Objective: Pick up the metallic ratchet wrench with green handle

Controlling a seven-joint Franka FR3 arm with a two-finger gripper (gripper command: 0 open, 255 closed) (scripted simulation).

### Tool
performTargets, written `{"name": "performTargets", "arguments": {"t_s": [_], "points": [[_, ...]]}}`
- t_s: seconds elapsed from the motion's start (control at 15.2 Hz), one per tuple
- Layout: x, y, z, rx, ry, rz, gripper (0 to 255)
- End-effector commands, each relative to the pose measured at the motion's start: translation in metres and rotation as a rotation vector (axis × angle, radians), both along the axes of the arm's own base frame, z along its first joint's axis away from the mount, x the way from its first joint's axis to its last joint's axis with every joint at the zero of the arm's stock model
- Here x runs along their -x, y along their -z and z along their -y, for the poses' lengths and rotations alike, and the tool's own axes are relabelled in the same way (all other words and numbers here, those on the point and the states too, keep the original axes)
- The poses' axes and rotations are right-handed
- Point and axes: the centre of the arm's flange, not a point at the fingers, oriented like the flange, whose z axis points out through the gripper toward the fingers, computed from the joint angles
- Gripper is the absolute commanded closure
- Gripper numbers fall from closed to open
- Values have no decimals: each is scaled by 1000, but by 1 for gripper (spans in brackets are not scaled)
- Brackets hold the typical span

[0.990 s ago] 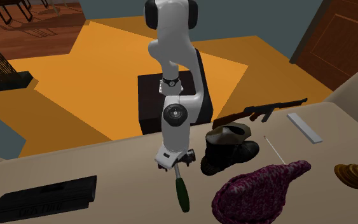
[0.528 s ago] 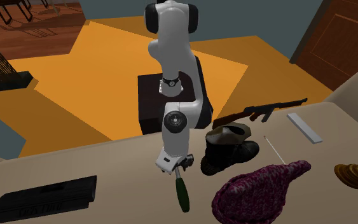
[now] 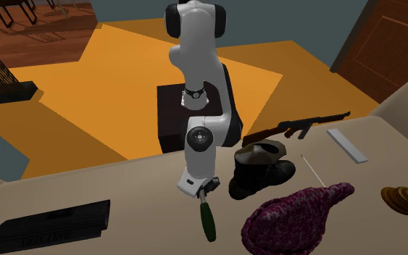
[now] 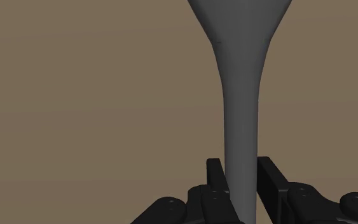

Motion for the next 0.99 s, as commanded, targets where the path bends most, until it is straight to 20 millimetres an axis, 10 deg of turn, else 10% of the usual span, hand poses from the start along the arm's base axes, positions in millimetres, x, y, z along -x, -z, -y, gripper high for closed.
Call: {"name": "performTargets", "arguments": {"t_s": [0.0,0.92], "points": [[0,1,0,0,0,-1,255],[0,-73,0,0,0,-1,255]]}}
